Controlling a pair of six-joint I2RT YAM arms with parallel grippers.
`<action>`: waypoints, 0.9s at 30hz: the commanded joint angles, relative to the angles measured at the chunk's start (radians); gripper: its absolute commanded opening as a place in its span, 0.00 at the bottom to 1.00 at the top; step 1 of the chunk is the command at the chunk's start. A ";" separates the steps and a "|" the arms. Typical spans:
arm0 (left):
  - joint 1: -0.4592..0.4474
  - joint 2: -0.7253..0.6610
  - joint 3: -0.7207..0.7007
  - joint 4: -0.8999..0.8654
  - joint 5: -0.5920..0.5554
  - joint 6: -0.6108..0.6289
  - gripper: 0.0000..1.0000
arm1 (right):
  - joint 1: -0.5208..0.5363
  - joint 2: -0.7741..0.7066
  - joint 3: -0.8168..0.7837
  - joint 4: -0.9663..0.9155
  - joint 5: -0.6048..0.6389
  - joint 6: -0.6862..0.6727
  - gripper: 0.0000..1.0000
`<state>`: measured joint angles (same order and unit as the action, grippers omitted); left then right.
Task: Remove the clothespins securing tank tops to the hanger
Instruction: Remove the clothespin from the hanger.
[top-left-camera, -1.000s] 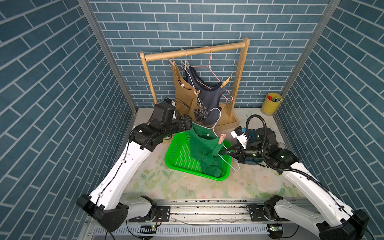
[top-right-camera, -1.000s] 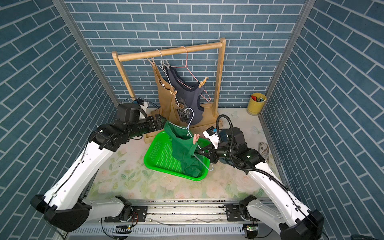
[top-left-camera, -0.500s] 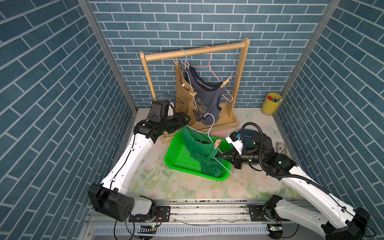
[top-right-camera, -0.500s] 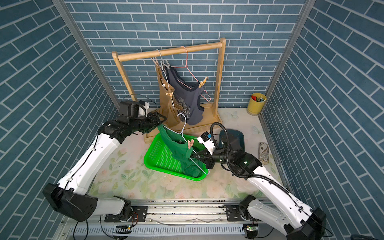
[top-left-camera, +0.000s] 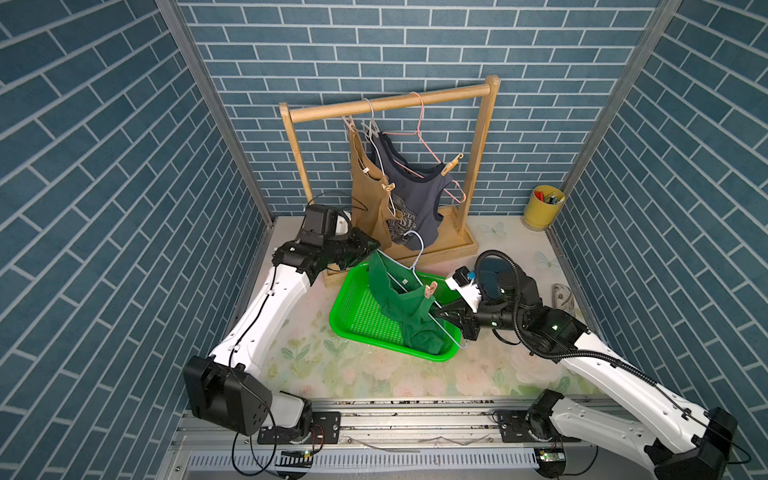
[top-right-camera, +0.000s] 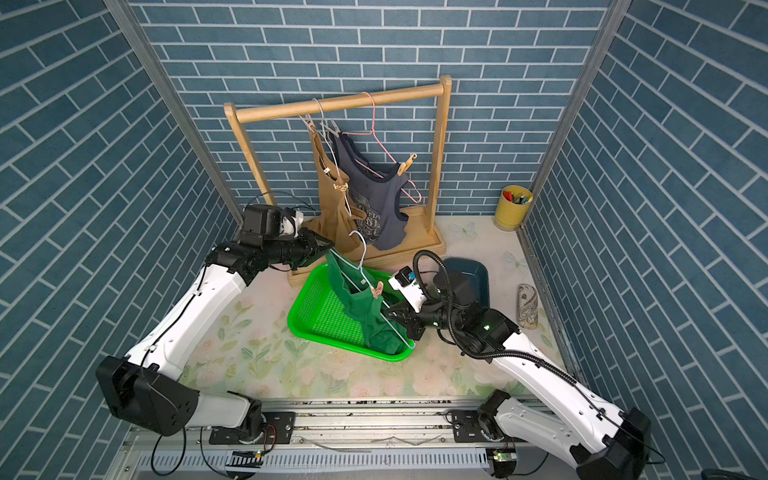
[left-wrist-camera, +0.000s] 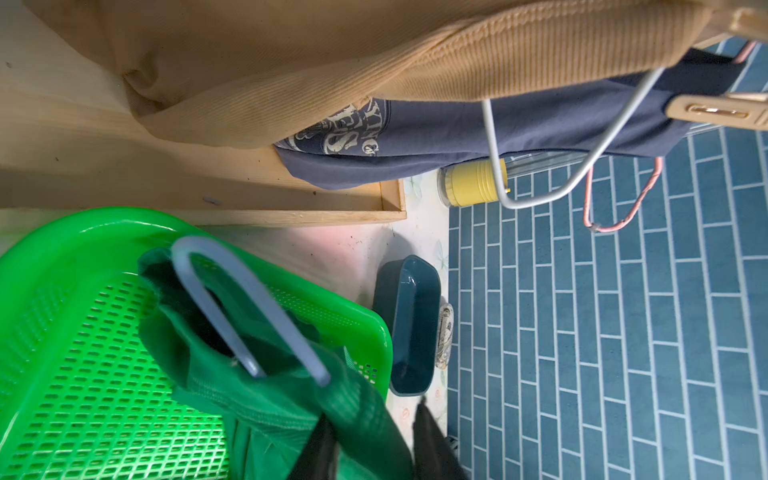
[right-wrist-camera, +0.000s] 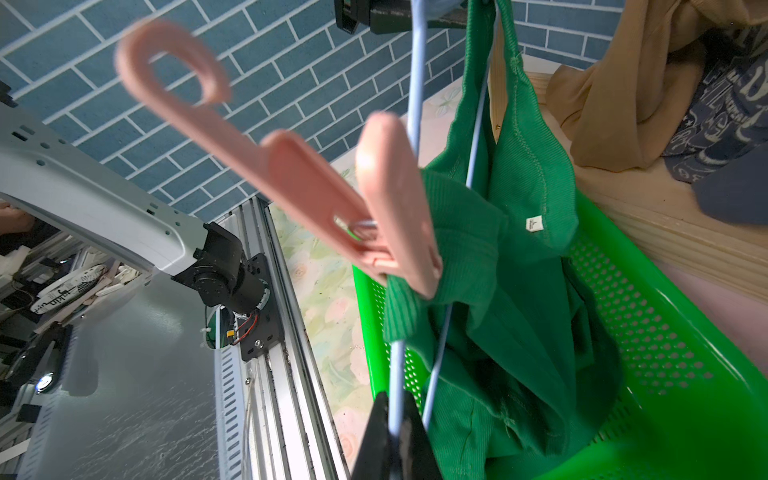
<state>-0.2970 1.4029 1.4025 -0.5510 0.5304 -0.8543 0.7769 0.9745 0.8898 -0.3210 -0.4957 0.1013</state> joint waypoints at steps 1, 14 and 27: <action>-0.002 -0.015 -0.024 0.034 0.054 -0.003 0.21 | 0.021 0.028 -0.002 0.072 0.033 -0.071 0.00; -0.003 0.019 -0.024 0.004 0.103 0.017 0.29 | 0.120 0.104 0.033 0.072 0.228 -0.177 0.00; 0.001 0.111 0.024 -0.064 0.086 0.053 0.12 | 0.206 0.083 0.007 0.107 0.374 -0.234 0.00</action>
<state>-0.2947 1.5116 1.3849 -0.5919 0.6163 -0.8391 0.9649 1.0798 0.8906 -0.2806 -0.1558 -0.0471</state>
